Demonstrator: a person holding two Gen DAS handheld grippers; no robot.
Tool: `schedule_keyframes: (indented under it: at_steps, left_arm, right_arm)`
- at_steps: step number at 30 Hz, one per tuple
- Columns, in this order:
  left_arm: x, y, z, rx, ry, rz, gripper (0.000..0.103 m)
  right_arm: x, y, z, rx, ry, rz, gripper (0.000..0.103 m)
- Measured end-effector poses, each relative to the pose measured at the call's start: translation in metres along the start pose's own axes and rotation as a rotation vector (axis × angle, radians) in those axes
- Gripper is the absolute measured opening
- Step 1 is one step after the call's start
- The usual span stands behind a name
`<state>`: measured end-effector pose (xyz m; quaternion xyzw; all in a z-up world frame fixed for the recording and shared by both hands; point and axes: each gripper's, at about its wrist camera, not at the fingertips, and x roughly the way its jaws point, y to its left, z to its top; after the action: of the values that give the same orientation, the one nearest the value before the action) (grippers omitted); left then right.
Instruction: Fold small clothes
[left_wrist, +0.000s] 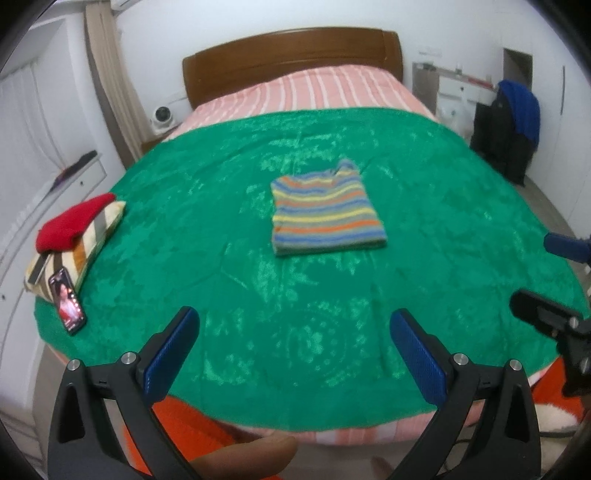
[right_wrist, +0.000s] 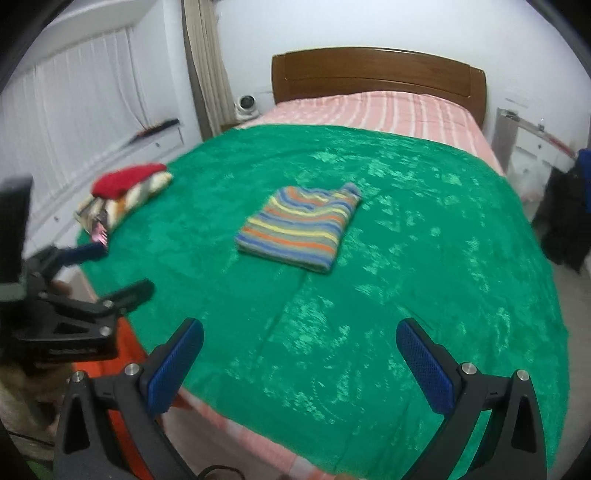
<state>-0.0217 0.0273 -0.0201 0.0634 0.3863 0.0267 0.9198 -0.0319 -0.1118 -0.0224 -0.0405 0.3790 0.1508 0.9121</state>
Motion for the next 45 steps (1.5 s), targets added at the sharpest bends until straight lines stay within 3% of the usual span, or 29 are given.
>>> schedule_keyframes:
  at_steps: [12,33,45]
  left_arm:
    - [0.004,-0.002,-0.004,0.002,0.012,0.036,0.103]
    - [0.01,-0.011,-0.006,0.041,0.026,0.076,0.103]
    - [0.009,-0.01,0.007,0.014,0.011,0.048,0.103]
  right_arm:
    - [-0.006,0.006,0.001,-0.031,-0.029,-0.022,0.103]
    - [0.002,-0.001,-0.004,-0.001,0.01,-0.071,0.103]
    - [-0.009,0.002,0.009,0.026,-0.036,-0.135,0.103]
